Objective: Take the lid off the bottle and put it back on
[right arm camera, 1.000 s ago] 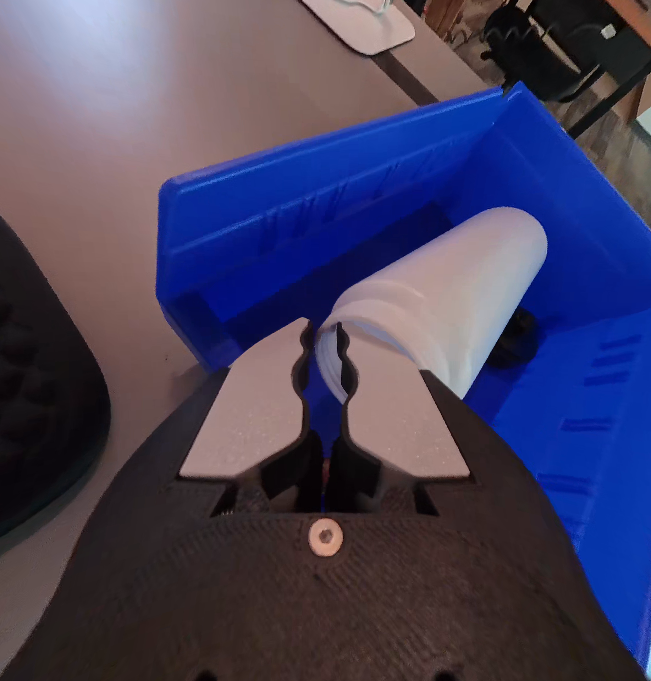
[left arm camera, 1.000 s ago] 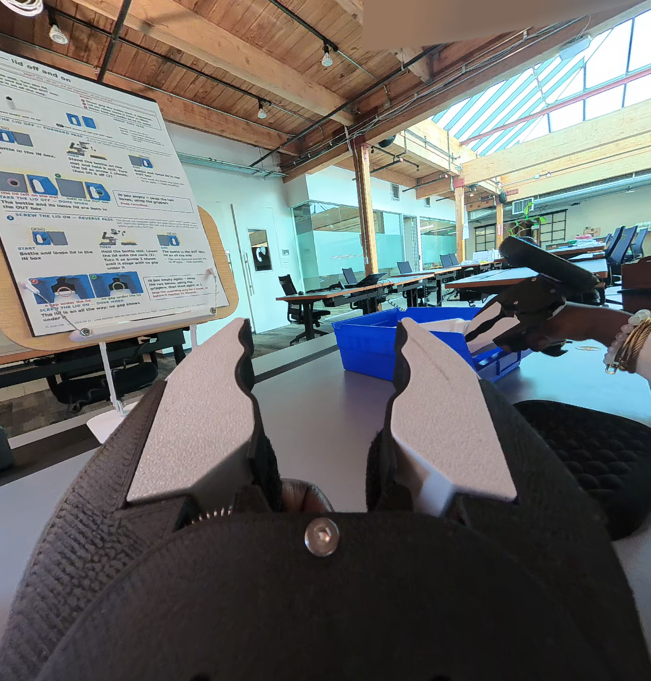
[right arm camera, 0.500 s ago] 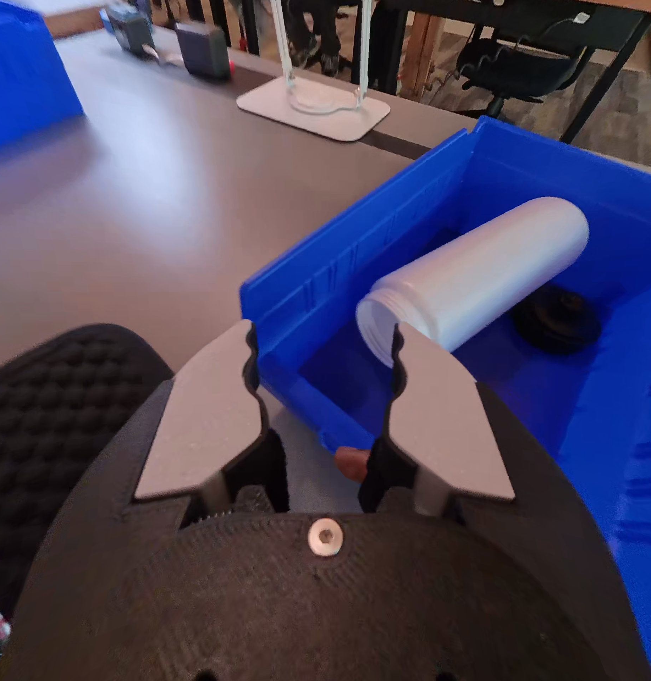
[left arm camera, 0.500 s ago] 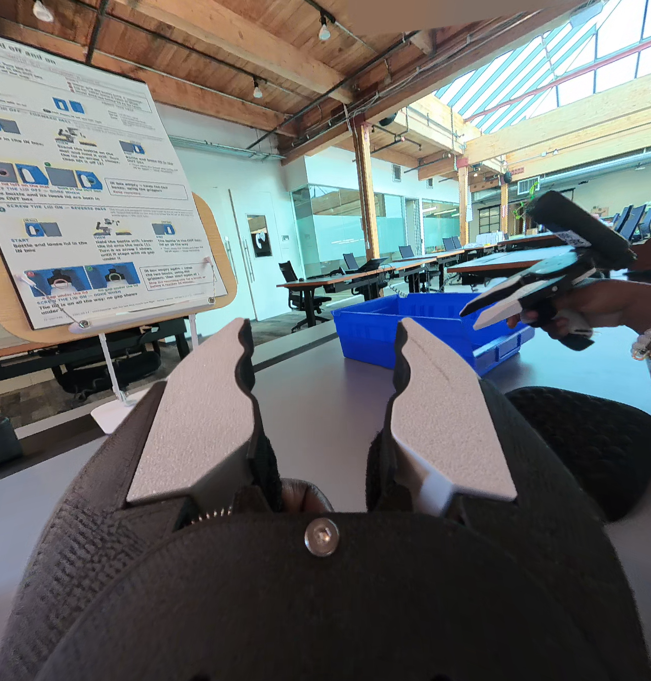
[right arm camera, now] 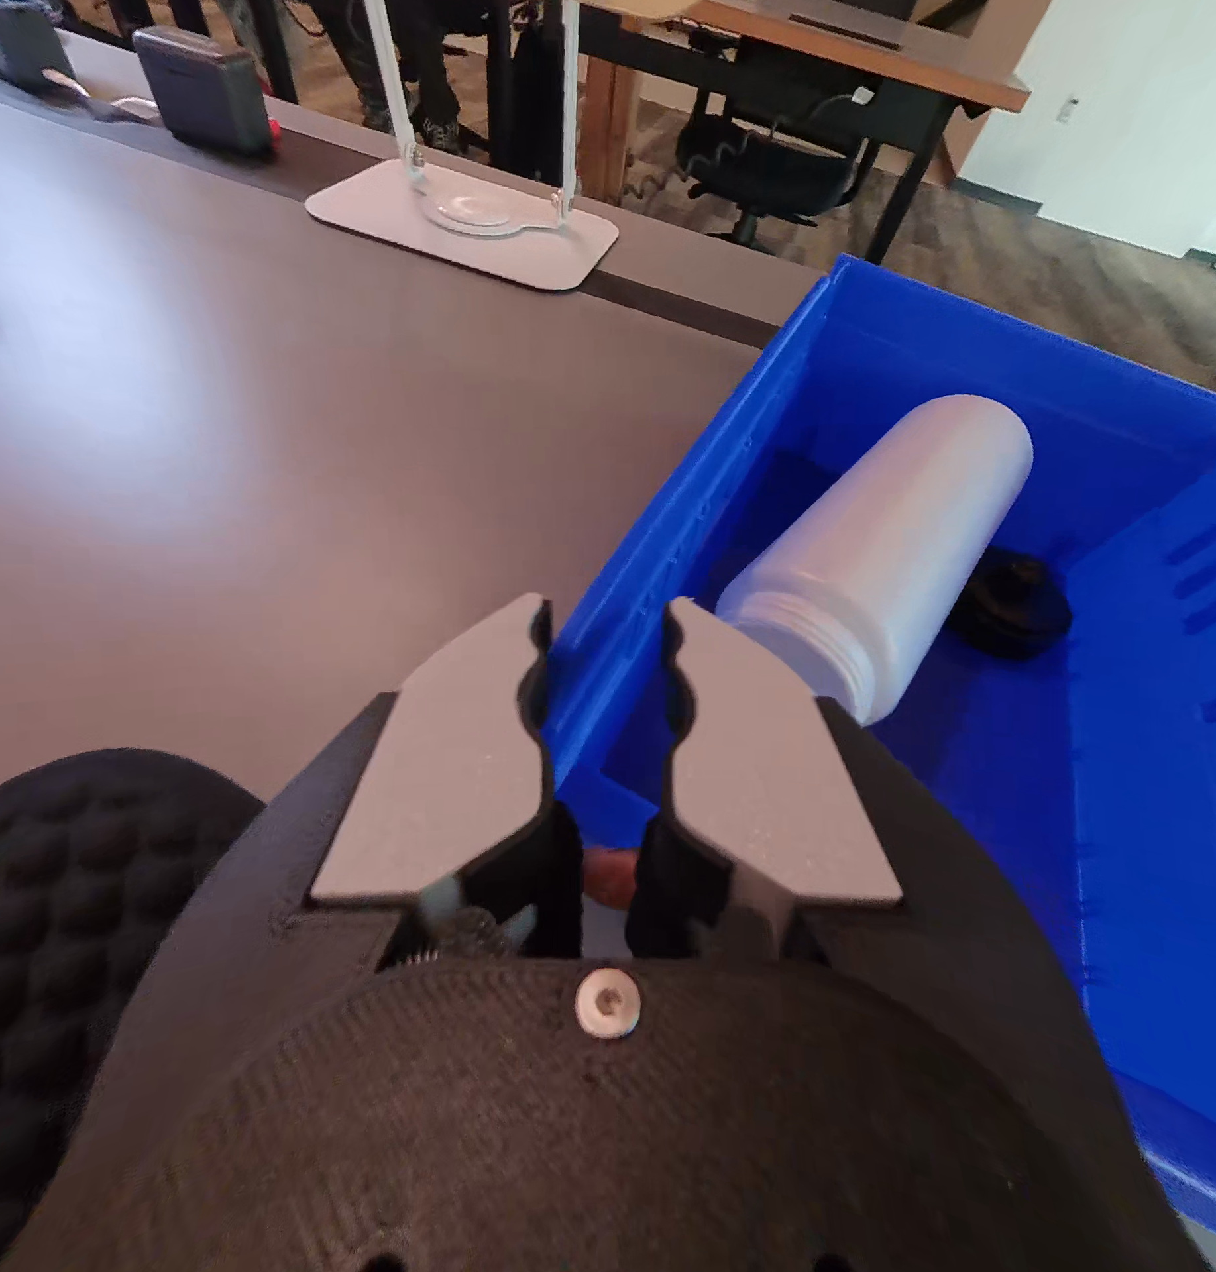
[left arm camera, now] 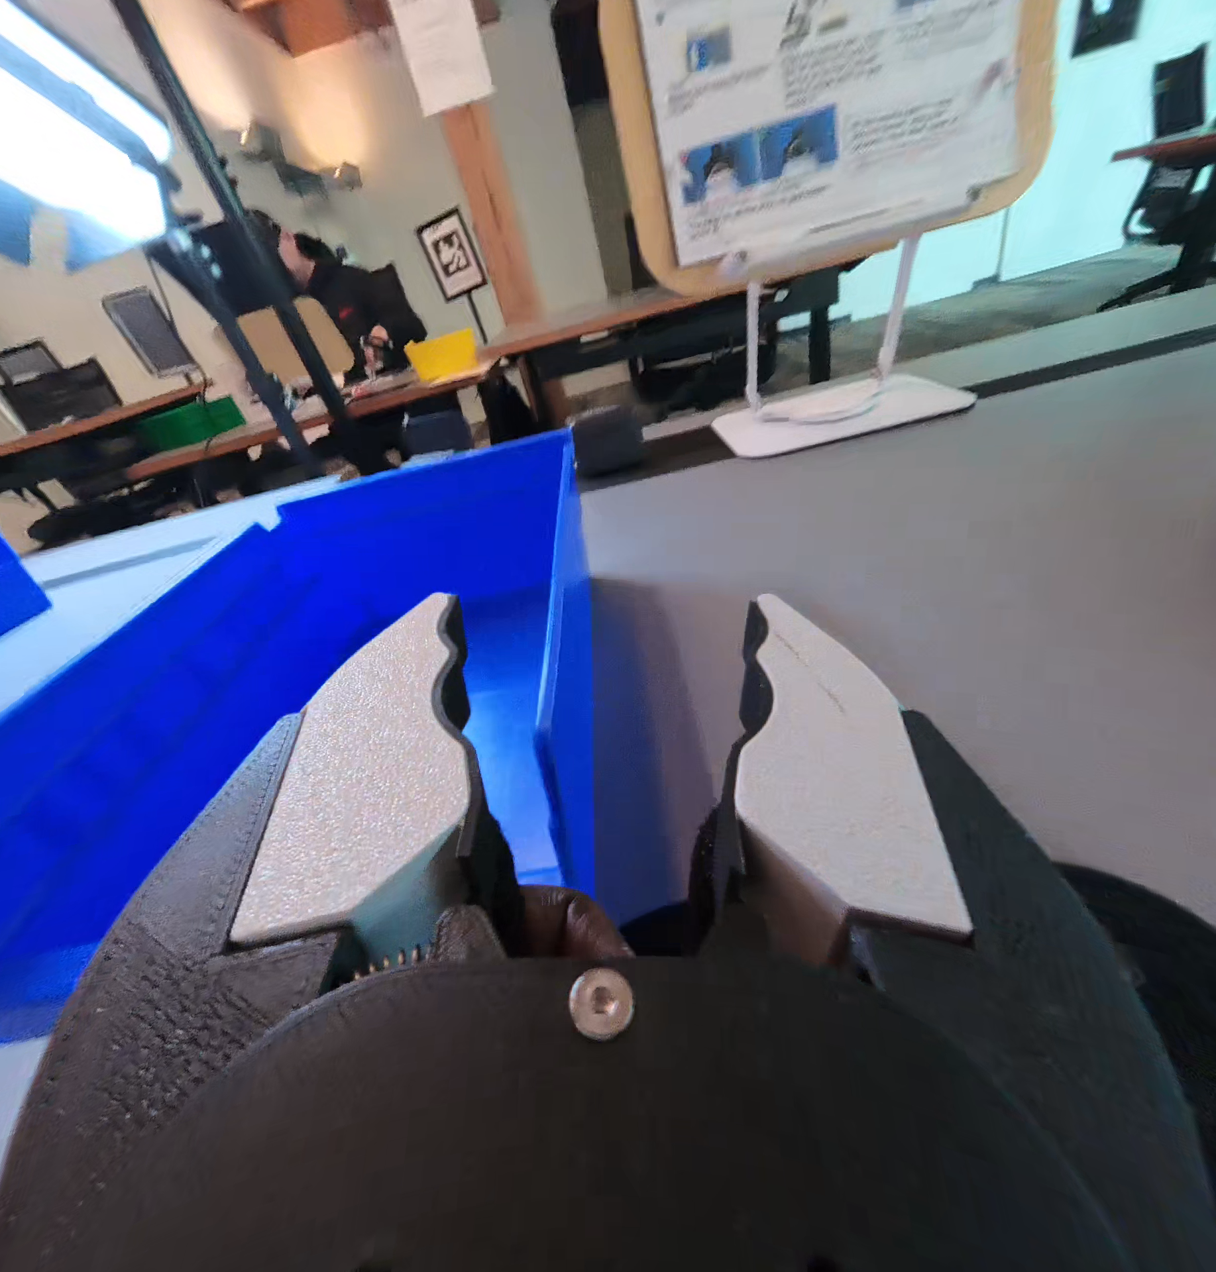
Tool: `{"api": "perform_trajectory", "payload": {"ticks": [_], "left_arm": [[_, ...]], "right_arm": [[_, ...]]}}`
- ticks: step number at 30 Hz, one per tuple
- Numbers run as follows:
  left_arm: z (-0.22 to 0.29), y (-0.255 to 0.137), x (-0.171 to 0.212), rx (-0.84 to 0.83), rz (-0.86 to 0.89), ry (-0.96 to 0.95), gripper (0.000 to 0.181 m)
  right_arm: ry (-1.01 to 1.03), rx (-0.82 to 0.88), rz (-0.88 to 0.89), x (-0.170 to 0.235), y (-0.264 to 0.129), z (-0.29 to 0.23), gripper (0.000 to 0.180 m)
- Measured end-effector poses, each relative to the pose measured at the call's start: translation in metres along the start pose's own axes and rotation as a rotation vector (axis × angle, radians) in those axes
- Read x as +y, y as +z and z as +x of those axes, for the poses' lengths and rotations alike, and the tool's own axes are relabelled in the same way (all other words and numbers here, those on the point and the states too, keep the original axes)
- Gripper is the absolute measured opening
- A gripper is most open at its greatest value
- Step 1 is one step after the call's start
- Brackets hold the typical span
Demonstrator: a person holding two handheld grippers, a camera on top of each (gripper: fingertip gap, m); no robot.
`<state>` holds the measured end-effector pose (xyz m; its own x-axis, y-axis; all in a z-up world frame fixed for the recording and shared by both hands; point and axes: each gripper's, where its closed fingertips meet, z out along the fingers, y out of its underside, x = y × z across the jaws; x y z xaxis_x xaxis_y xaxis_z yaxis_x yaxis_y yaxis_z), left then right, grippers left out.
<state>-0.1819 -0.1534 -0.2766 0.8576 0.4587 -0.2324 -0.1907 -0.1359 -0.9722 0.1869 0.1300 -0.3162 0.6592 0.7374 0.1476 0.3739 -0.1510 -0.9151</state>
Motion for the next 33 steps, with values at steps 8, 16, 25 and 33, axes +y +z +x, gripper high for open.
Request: {"api": "perform_trajectory", "payload": {"ticks": [8, 16, 25, 33], "left_arm": [[0.050, -0.005, -0.019, 0.065, 0.208, 0.141, 0.067], [0.080, 0.003, -0.007, 0.152, 0.137, 0.315, 0.066], [0.105, 0.003, -0.022, 0.323, 0.125, 0.079, 0.066], [0.136, 0.008, -0.042, 0.514, 0.116, -0.274, 0.066]], "right_arm": [[-0.061, 0.006, 0.020, -0.012, 0.017, -0.033, 0.023], [-0.144, -0.107, 0.028, -0.026, 0.028, -0.097, 0.026], [-0.186, -0.304, 0.107, -0.046, 0.034, -0.194, 0.031], [-0.301, -0.570, 0.167, -0.054, 0.026, -0.285, 0.056]]}}
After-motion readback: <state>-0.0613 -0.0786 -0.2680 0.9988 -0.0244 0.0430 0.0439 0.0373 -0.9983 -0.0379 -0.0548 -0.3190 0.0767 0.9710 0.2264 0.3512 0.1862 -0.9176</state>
